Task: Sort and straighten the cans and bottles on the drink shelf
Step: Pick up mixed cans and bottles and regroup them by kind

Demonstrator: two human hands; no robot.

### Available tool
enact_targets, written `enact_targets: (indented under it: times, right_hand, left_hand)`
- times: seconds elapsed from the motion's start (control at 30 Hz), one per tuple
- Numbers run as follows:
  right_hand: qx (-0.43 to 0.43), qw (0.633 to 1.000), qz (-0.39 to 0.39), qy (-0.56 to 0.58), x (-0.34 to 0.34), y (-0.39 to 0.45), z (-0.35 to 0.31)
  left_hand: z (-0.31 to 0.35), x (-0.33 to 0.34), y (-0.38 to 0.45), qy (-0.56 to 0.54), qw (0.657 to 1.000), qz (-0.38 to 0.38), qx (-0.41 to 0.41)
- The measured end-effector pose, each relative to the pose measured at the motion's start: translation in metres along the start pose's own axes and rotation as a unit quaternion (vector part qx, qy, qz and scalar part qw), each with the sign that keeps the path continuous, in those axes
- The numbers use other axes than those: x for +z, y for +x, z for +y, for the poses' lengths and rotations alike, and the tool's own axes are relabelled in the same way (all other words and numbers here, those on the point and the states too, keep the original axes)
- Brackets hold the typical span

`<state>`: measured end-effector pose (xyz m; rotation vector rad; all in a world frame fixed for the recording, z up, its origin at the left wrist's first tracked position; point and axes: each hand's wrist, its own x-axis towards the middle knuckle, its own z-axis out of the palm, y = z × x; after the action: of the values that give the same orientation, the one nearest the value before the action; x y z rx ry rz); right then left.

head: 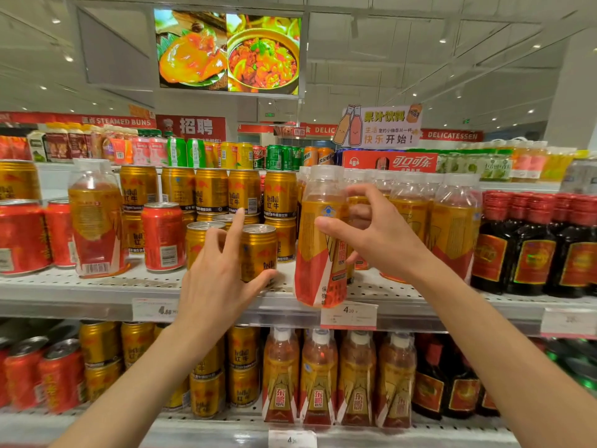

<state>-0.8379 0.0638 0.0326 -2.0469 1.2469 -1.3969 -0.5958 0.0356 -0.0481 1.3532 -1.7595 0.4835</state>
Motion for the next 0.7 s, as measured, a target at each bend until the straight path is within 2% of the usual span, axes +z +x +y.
enact_targets:
  times: [0.13, 0.43, 0.7]
  right_hand:
    - [-0.005, 1.0, -0.001, 0.0, -0.001, -0.001, 0.001]
    - [-0.009, 1.0, -0.002, 0.001, 0.001, -0.002, 0.0]
    - [0.002, 1.0, 0.0, 0.008, -0.014, -0.012, 0.002]
  left_hand:
    - [-0.007, -0.001, 0.007, -0.005, 0.999, -0.02, 0.036]
    - [0.005, 0.013, 0.027, 0.065, 0.995, -0.068, -0.026]
    - [0.008, 0.008, 0.015, -0.15, 0.989, -0.008, -0.009]
